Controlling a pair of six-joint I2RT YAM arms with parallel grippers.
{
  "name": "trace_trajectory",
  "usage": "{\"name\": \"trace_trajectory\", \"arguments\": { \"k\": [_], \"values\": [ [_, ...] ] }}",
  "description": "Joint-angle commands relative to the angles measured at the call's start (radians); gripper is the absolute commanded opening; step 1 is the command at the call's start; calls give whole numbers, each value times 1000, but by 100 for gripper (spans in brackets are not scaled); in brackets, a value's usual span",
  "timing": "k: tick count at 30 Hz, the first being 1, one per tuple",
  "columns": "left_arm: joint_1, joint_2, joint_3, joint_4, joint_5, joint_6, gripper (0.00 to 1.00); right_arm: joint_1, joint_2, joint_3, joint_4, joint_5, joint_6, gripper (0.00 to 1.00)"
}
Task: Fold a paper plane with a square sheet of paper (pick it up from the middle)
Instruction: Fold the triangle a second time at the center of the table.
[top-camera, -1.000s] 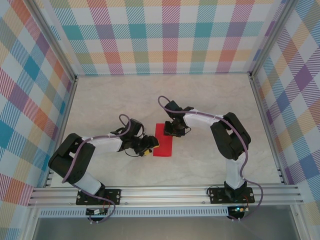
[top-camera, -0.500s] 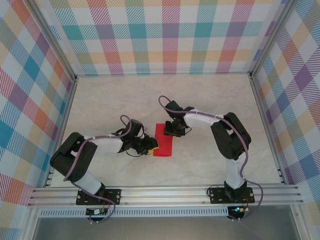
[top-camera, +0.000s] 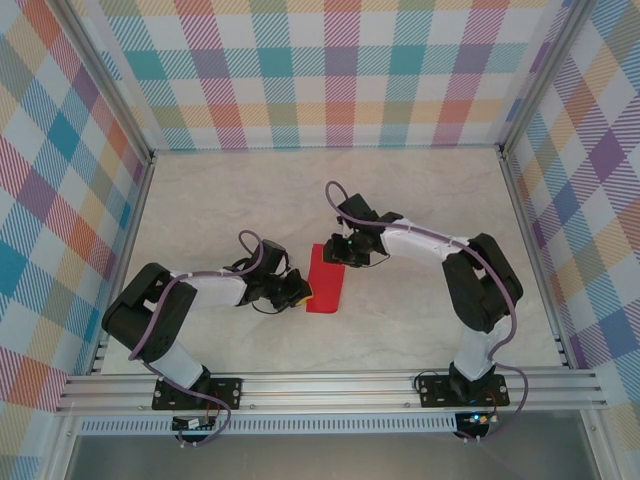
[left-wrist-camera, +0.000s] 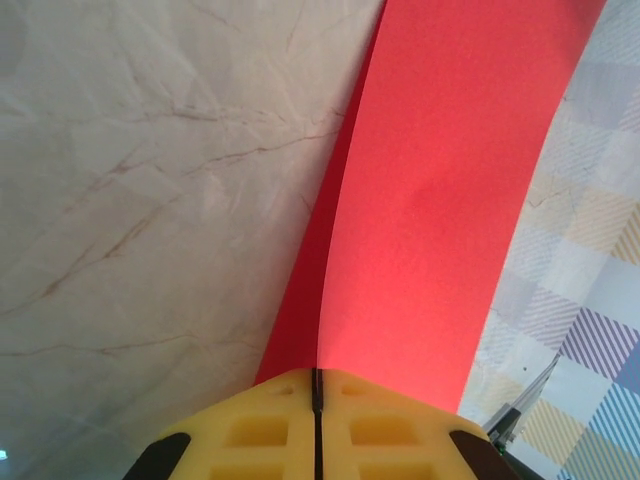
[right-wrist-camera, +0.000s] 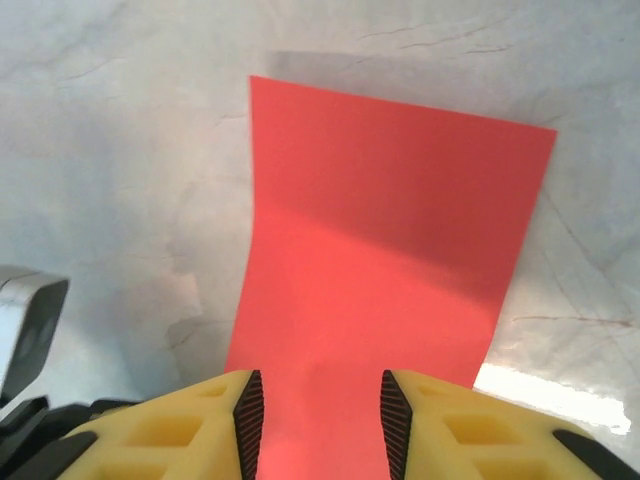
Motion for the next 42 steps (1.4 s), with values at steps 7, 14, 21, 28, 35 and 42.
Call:
{"name": "trace_trajectory", "arguments": {
  "k": [7, 14, 21, 28, 35, 42],
  "values": [
    [-12, 21, 20, 8, 21, 20, 11, -3, 10, -83, -2, -67, -6, 29],
    [-17, 21, 25, 37, 70, 11, 22, -3, 62, -85, -5, -63, 4, 26],
    [-30, 20, 37, 70, 93, -6, 25, -3, 82, -94, -9, -57, 5, 21],
    [-38, 16, 50, 84, 99, -17, 28, -3, 108, -98, -14, -64, 9, 20],
    [-44, 12, 65, 103, 103, -30, 28, -3, 129, -88, -32, -64, 15, 19],
    [-45, -24, 38, 59, 102, -17, 30, -3, 146, -86, -35, -61, 23, 18]
  ]
}}
